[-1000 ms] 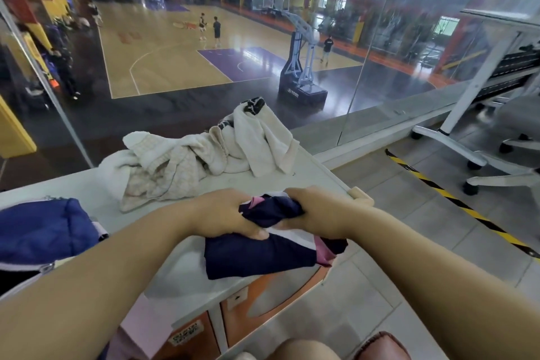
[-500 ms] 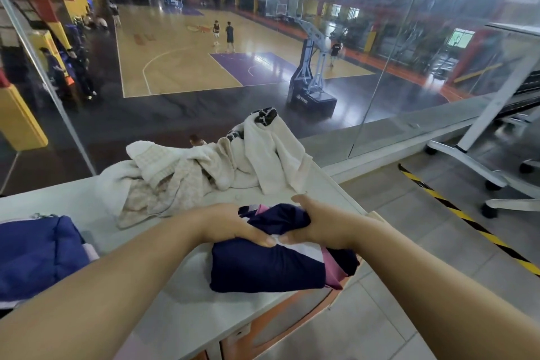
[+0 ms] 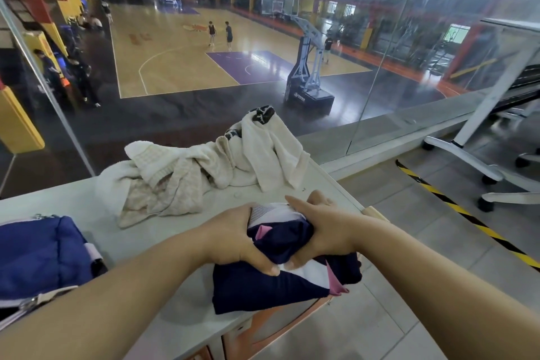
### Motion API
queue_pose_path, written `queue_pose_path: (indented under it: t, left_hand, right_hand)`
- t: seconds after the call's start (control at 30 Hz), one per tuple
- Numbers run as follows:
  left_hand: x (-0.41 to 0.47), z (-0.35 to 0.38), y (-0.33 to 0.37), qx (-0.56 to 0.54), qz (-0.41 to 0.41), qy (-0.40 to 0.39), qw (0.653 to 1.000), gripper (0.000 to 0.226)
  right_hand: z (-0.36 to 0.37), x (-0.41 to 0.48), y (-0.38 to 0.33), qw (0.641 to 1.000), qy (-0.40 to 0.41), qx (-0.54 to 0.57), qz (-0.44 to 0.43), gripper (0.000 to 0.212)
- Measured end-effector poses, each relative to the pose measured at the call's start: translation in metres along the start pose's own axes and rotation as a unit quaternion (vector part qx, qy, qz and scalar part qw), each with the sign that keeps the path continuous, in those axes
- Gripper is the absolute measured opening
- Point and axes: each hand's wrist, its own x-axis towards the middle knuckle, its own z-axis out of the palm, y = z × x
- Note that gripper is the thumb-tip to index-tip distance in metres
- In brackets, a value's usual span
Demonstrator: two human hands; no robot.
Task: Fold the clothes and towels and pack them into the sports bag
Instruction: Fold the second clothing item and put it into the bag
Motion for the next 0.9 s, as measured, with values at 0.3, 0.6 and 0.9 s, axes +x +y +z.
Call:
queue_pose_path:
  t: [0.3,0.6,0.9]
  left_hand:
    - [-0.032,0.015,0.009,0.161,0.145,0.073,0.974,0.069]
    - [-0.061,0.022,0.003,0.282,0.149,0.080,0.945,0.088]
    - [-0.148,-0.025,-0.036,0.393,0.020,0.114,0.912,0.062]
  right_hand:
    - [0.018,-0.017,0.000,0.994,0.036,-0.076,-0.070,0.126]
    - [0.035,-0.044,-0.015,0.985,0.117,-0.104,-0.073,0.068]
    - [0.017,-0.056,-0.079,0.953,0.134,-0.267,-0.039,0.070]
